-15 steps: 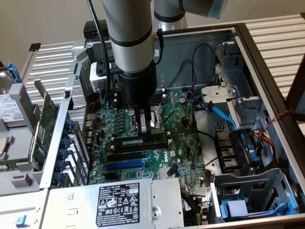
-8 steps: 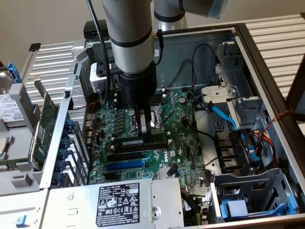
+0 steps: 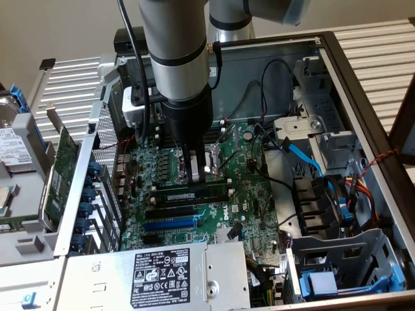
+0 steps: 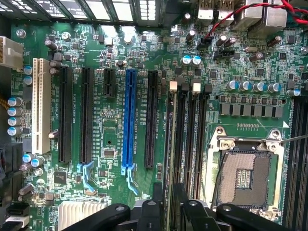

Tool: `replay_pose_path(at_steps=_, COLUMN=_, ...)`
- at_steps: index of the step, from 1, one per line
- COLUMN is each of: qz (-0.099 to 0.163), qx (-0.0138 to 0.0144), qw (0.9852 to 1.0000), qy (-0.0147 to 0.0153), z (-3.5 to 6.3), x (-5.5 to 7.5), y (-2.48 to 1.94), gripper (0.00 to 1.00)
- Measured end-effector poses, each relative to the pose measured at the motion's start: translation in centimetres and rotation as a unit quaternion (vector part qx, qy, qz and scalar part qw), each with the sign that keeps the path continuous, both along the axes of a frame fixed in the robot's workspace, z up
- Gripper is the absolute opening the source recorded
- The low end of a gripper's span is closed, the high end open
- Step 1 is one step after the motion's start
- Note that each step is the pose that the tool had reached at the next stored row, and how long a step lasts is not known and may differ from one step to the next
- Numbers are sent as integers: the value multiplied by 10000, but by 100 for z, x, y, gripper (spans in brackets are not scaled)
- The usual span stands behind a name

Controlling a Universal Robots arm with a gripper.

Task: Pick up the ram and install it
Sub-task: 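Insert the ram into the slot, then press down the ram until it locks into place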

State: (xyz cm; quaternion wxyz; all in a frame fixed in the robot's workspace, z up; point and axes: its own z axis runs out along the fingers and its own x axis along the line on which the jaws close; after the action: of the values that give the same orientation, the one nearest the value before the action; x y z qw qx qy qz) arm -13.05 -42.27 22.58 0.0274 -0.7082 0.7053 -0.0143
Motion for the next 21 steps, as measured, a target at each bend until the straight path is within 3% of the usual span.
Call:
replay_pose_path(at_steps=1, qz=0, qx=0, qw=10000, qy=0, z=0, x=0, y=0, gripper=28)
replay_pose_path(at_steps=14, qz=0, qx=1, qw=10000, qy=3, z=128, x=-10, y=0, gripper=28)
replay_pose_path(at_steps=21, qz=1, qx=1, qw=10000, qy=12, z=143, x=-13, y=0, gripper=28)
